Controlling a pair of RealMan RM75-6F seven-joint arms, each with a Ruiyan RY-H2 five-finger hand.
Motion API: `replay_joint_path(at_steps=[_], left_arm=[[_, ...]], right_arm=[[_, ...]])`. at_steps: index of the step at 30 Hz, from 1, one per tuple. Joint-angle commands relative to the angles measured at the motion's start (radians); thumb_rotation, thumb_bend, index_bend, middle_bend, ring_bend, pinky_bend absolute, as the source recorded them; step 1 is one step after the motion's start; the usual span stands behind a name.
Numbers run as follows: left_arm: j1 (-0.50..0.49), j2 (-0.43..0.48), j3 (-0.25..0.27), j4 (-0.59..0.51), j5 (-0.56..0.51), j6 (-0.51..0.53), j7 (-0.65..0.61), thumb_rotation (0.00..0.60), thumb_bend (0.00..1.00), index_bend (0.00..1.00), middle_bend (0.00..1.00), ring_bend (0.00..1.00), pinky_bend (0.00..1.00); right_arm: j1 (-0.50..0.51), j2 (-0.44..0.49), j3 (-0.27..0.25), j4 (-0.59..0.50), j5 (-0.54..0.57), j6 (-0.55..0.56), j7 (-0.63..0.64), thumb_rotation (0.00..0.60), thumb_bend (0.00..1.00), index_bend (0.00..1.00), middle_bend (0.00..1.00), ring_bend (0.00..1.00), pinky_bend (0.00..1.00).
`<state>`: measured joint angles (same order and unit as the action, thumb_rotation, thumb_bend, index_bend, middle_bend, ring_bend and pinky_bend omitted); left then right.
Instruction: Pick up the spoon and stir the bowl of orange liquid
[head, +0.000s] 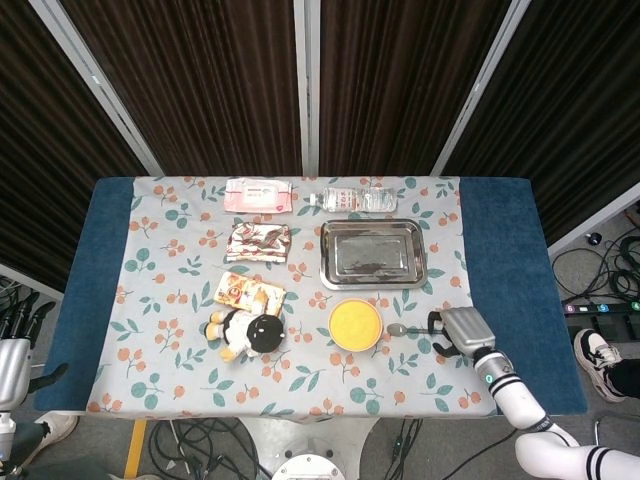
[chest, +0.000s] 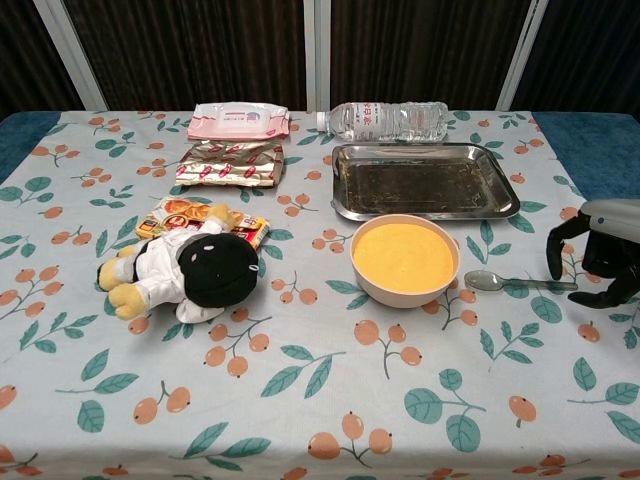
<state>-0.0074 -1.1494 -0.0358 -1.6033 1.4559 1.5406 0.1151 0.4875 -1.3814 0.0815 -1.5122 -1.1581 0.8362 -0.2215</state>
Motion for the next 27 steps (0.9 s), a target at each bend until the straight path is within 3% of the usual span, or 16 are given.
replay_joint_path(at_steps=[1,27], left_arm=[[0.001,-0.001,0.0,0.003,-0.001,-0.001,-0.003,0.6,0.06,0.21,0.14,0.12,0.13],[0.003,-0.006,-0.001,0.019,-0.007,-0.007,-0.017,0.6,0.06,0.21,0.14,0.12,0.13]], right_arm=[[0.012,-0.022,0.003,0.017,0.016,0.004,-0.014,0.6,0.25,0.5,0.97,1.0,1.0],[0.049,-0.104,-0.008,0.1,0.057,0.007,-0.034,0.6,0.28,0.5,0.97,1.0,1.0]])
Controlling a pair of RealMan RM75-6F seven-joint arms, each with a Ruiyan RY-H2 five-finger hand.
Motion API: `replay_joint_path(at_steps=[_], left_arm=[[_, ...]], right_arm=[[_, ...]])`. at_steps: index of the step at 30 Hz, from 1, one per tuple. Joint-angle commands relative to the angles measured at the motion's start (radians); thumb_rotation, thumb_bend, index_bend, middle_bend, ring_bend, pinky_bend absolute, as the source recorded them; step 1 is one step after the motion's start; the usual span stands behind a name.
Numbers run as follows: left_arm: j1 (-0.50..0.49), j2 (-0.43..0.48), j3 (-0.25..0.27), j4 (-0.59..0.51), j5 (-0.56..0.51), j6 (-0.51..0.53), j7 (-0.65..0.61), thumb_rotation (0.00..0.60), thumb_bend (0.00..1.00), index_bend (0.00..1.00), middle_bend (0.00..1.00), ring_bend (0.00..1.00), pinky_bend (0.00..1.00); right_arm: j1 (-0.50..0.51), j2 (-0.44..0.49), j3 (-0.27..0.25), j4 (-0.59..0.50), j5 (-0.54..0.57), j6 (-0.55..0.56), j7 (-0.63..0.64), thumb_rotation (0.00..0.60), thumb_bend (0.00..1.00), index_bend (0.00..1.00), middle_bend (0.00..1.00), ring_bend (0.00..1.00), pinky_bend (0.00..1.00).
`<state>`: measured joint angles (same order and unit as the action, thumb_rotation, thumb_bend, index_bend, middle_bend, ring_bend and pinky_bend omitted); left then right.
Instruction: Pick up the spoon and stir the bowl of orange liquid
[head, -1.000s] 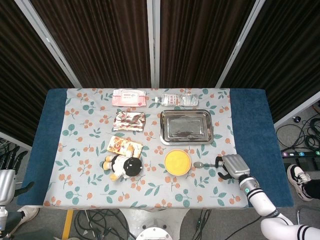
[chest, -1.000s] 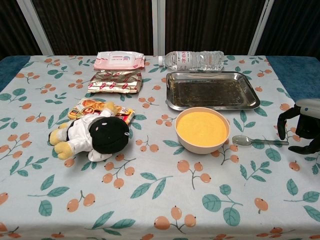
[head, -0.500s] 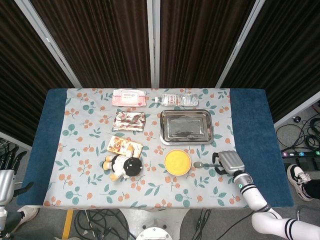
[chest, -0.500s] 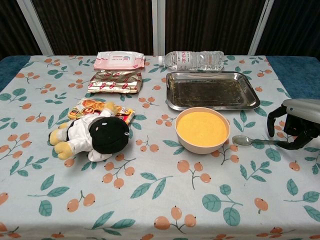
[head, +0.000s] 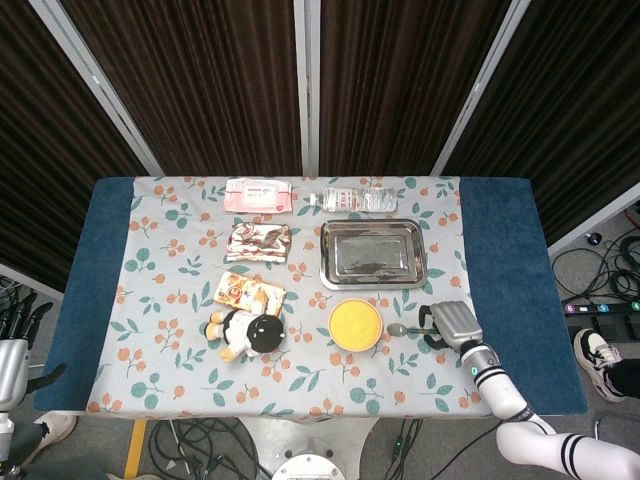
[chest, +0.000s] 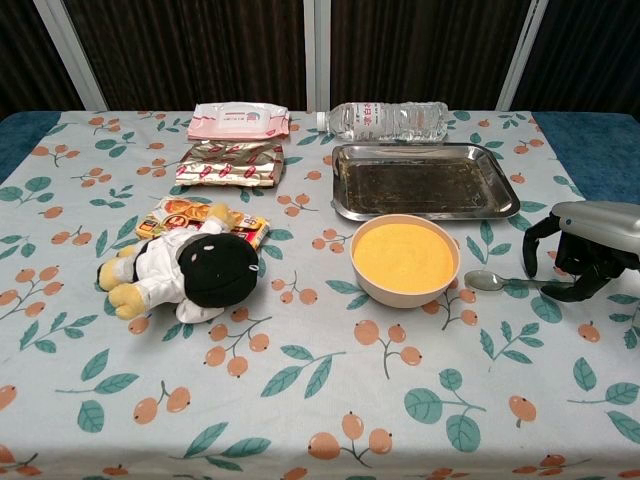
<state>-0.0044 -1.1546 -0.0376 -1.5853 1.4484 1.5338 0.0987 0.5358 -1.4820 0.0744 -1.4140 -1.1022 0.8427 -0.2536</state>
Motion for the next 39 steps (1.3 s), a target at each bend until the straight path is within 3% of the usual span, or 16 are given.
replay_joint_path(at_steps=[1,17,27,31,39], left_arm=[[0.0,-0.001,0.0,0.002,0.0,-0.001,-0.001,0.6,0.06,0.21,0.14,0.12,0.13],[0.005,-0.002,0.0,0.012,-0.002,0.003,-0.012,0.6,0.06,0.21,0.14,0.12,0.13],[0.008,0.001,-0.003,0.005,0.0,0.011,-0.008,0.6,0.06,0.21,0.14,0.12,0.13],[0.01,0.002,-0.001,0.0,0.006,0.017,-0.003,0.6,0.06,0.21,0.14,0.12,0.13],[0.017,0.002,0.001,0.0,0.009,0.027,-0.005,0.6,0.06,0.21,0.14,0.12,0.13]], right_arm=[[0.002,-0.006,-0.002,0.004,0.001,0.002,-0.002,0.6,0.28,0.5,0.97,1.0,1.0],[0.011,-0.02,-0.002,0.014,0.018,0.017,-0.022,0.6,0.33,0.56,0.97,1.0,1.0],[0.02,0.183,0.035,-0.171,-0.047,0.066,-0.005,0.6,0.33,0.56,0.97,1.0,1.0],[0.051,0.222,0.065,-0.237,-0.05,0.025,0.046,0.6,0.33,0.58,0.97,1.0,1.0],[0.151,0.12,0.083,-0.211,0.009,-0.027,-0.05,0.6,0.33,0.58,0.97,1.0,1.0]])
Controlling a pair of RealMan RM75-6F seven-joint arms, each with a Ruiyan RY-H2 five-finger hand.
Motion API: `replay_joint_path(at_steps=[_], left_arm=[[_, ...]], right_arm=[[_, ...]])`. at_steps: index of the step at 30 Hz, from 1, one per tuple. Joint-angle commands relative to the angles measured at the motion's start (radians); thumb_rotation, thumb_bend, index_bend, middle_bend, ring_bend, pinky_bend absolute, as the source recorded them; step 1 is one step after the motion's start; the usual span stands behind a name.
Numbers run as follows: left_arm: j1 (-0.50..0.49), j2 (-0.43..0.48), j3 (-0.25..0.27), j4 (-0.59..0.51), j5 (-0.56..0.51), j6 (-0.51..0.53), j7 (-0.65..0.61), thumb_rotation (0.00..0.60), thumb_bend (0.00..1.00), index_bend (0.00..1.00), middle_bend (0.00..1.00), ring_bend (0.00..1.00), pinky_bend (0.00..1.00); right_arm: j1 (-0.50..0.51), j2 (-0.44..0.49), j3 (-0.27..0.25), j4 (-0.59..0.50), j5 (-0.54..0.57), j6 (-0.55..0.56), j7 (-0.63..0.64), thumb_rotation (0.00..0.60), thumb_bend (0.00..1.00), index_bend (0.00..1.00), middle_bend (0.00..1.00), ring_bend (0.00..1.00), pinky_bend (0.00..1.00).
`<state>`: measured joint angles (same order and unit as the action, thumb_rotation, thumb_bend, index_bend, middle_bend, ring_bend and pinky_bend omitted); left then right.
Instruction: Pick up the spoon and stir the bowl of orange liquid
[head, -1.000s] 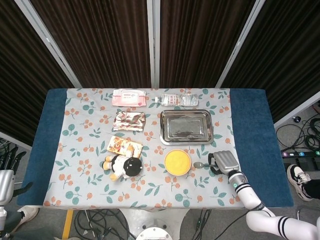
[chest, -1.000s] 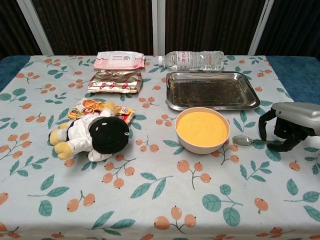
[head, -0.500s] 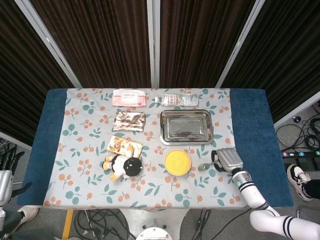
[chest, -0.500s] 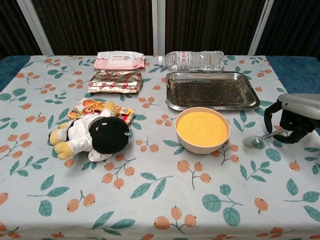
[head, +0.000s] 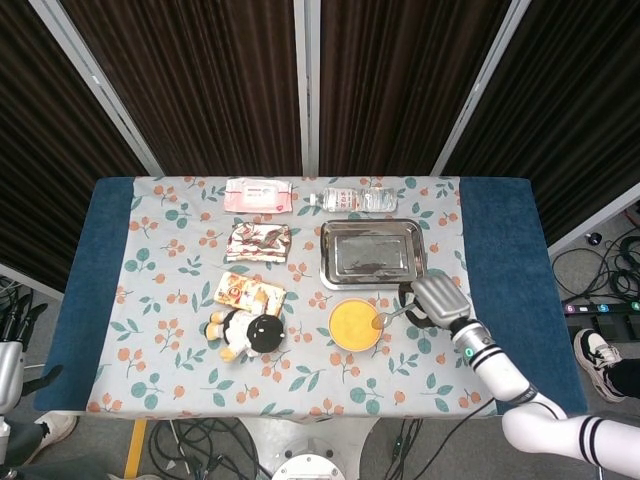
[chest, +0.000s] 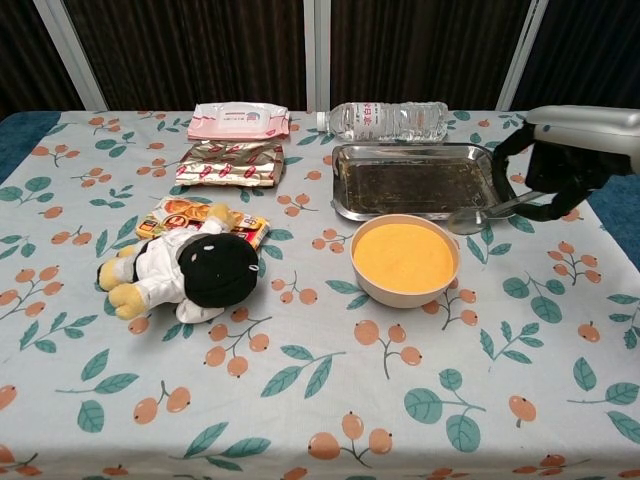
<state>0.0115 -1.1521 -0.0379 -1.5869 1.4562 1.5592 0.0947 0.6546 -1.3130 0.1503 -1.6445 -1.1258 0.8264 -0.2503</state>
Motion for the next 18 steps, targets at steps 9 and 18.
replay_joint_path(at_steps=[9,18], left_arm=[[0.009,-0.006,0.003,0.018,-0.002,0.004,-0.018,0.6,0.06,0.21,0.14,0.12,0.13],[0.01,-0.012,0.001,0.03,-0.001,0.004,-0.028,0.6,0.06,0.21,0.14,0.12,0.13]], right_arm=[[0.109,-0.144,0.01,0.052,0.146,-0.009,-0.174,0.6,0.33,0.56,0.97,1.0,1.0],[0.13,-0.143,-0.011,0.022,0.17,-0.001,-0.193,0.6,0.33,0.35,0.97,1.0,1.0]])
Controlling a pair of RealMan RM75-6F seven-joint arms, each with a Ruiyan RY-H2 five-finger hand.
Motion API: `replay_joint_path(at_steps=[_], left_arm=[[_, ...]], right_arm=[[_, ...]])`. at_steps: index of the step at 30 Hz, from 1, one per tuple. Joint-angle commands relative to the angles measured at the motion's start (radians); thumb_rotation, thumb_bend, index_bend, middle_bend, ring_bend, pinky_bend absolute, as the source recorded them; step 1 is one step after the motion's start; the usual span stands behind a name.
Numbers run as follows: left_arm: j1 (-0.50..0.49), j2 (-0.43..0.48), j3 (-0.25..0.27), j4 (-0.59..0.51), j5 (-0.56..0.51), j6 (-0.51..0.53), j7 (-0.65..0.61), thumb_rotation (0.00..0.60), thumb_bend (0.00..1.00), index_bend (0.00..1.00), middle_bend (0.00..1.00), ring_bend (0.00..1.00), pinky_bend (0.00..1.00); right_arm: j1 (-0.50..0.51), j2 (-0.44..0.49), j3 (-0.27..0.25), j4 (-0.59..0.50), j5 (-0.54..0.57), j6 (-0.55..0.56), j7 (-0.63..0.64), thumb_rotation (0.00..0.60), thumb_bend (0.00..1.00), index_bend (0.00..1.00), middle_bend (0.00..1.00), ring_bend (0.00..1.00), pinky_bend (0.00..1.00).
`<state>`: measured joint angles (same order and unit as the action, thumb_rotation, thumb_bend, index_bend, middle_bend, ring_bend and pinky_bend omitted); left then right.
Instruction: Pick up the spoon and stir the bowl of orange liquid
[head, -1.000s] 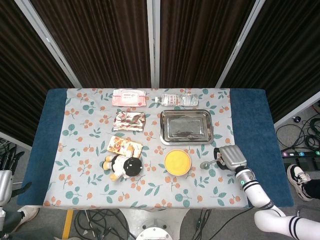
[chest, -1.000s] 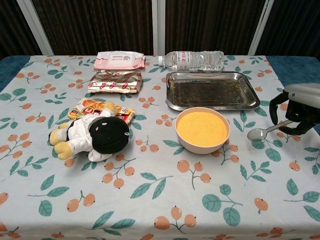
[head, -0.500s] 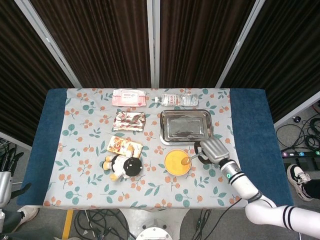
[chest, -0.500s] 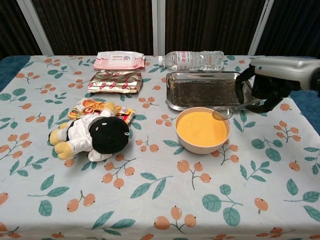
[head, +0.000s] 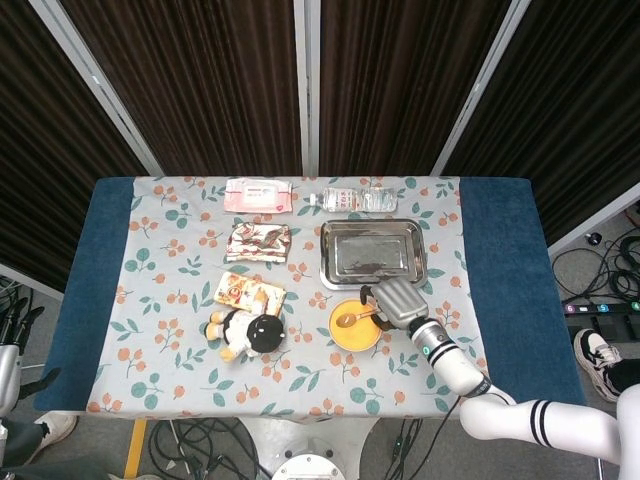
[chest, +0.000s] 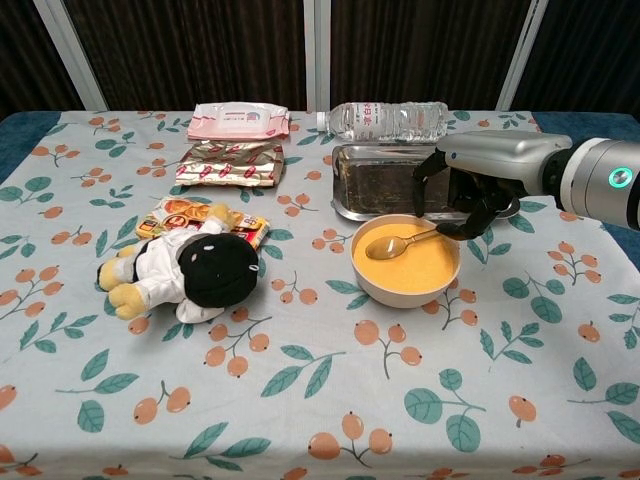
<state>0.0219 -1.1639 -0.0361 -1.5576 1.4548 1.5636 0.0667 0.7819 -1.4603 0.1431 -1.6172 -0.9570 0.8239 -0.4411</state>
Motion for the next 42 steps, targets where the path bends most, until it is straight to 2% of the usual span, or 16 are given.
replay_joint_path(at_steps=[1,5,12,26,42], left_arm=[[0.0,0.0,-0.001,0.001,0.001,0.001,-0.001,0.6,0.06,0.21,0.14,0.12,0.13],[0.002,0.001,-0.002,0.001,0.002,0.005,-0.003,0.6,0.06,0.21,0.14,0.12,0.13],[0.003,-0.001,-0.002,0.0,0.003,0.005,-0.003,0.6,0.06,0.21,0.14,0.12,0.13],[0.007,-0.008,0.0,0.015,0.0,0.001,-0.015,0.6,0.06,0.21,0.14,0.12,0.13],[0.012,-0.012,0.0,0.026,-0.002,0.002,-0.025,0.6,0.06,0.21,0.14,0.12,0.13]], right_arm=[[0.003,0.008,-0.006,-0.01,0.0,0.005,-0.002,0.6,0.32,0.34,0.97,1.0,1.0],[0.001,0.029,-0.008,-0.028,-0.026,0.025,0.008,0.6,0.28,0.33,0.97,1.0,1.0],[0.011,0.05,-0.028,-0.037,-0.04,0.036,-0.025,0.6,0.28,0.44,0.99,1.0,1.0],[0.029,-0.015,-0.053,0.02,0.01,0.046,-0.062,0.6,0.28,0.46,0.99,1.0,1.0],[0.044,-0.031,-0.06,0.033,0.03,0.048,-0.073,0.6,0.32,0.5,0.99,1.0,1.0]])
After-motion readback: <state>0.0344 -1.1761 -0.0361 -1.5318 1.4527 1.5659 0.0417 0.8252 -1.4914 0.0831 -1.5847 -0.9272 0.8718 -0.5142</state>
